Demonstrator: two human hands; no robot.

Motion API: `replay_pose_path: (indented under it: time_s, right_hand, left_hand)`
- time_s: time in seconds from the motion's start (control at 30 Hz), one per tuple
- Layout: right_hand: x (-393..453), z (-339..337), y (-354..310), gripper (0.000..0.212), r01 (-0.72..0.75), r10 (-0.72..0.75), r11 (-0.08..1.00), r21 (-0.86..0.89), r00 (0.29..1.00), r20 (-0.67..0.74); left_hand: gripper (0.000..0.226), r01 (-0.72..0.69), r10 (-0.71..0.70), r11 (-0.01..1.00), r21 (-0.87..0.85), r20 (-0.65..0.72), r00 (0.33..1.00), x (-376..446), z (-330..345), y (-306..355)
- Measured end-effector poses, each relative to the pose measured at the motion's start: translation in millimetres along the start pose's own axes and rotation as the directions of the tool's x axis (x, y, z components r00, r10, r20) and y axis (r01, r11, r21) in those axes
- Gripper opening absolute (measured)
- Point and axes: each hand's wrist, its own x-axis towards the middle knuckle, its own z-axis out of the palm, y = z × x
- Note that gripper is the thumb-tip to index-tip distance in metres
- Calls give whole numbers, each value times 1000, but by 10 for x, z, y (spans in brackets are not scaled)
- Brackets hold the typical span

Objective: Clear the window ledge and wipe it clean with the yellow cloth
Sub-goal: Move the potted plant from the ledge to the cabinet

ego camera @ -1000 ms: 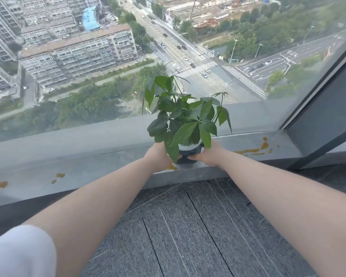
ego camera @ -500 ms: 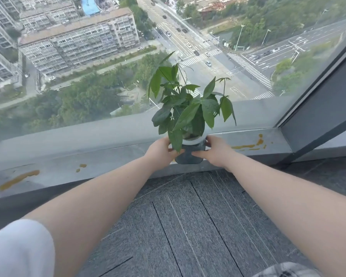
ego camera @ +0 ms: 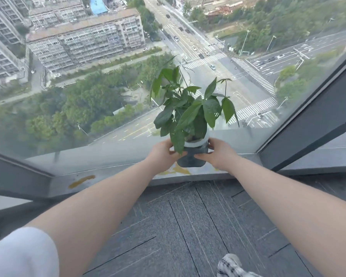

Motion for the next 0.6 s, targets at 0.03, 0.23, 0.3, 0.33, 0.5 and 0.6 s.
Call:
replay_pose_path:
  time_s: [0.03, 0.23, 0.3, 0.33, 0.5, 0.6]
  right_hand:
    - [-136, -85, -205, 49, 8, -8, 1000, -2, 1000, -1]
    - [-993, -604, -1302, 47, 48, -47, 999, 5, 998, -42]
    - [-1256, -759, -1631, 46, 82, -83, 996, -16, 995, -49]
    - [-1380, -826, -1790, 47, 103, -105, 994, -32, 993, -52]
    - [-1878, -1175, -2499, 54, 191, -197, 979, -75, 977, -80]
    - [-2170, -1253, -2874, 54, 280, -282, 959, -47, 957, -62]
  left_hand:
    - [11, -5, 5, 1000, 2, -4, 1000, -150, -175, 128]
    - [8, -43, 46, 997, 64, -44, 998, -978, -1106, 891]
    - [9, -54, 60, 996, 68, -74, 995, -1242, -1370, 1099]
    - [9, -57, 62, 996, 62, -87, 994, -1374, -1495, 1191]
    - [14, -86, 96, 994, 63, -194, 976, -1926, -2059, 1675]
    - [6, -86, 111, 991, 98, -278, 954, -2335, -2325, 1857]
